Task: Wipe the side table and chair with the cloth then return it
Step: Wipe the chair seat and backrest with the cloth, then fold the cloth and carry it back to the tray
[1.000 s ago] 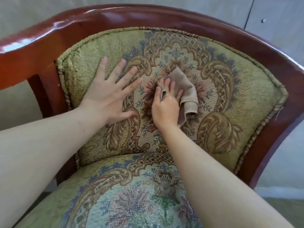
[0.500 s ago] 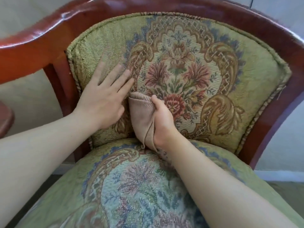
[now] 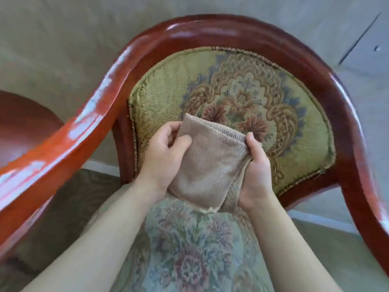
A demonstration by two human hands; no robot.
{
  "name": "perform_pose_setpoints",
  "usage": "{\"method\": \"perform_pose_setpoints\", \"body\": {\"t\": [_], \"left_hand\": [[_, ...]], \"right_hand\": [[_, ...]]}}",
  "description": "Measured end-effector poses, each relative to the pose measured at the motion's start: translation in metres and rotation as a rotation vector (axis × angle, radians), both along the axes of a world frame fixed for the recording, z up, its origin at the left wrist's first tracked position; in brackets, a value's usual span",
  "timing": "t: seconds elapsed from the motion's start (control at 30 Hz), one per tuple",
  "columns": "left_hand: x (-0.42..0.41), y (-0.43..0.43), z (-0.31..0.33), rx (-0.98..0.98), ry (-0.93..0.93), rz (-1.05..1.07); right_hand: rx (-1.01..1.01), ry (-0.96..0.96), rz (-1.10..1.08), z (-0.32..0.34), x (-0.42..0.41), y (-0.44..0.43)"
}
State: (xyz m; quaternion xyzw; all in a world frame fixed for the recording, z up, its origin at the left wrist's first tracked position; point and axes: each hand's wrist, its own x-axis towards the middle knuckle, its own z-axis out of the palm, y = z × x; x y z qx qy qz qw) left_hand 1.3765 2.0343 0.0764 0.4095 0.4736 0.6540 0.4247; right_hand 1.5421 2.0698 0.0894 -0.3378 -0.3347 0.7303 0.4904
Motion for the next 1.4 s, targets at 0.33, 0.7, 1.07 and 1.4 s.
{"method": "perform_pose_setpoints", "body": {"t": [0.33, 0.7, 1.07, 1.4], "left_hand": [[0.008, -0.061, 0.204, -0.089, 0.218, -0.084], [-0.051, -0.220, 0.385, -0.211, 0.268, 0.015], [-0.142, -0.481, 0.451, -0.207, 0.676, 0.507], [-0.193, -0.742, 0.463, -0.364, 0.778, 0.975]], "right_hand": [[0.126, -0.243, 0.020, 0.172, 0.069, -0.052], [0.527, -0.598, 0.361, 0.345, -0.002, -0.147], [0.694, -0.387, 0.535, 0.441, -0.147, -0.324], [0.781, -0.280, 0.868, 0.453, -0.273, -0.539]]}}
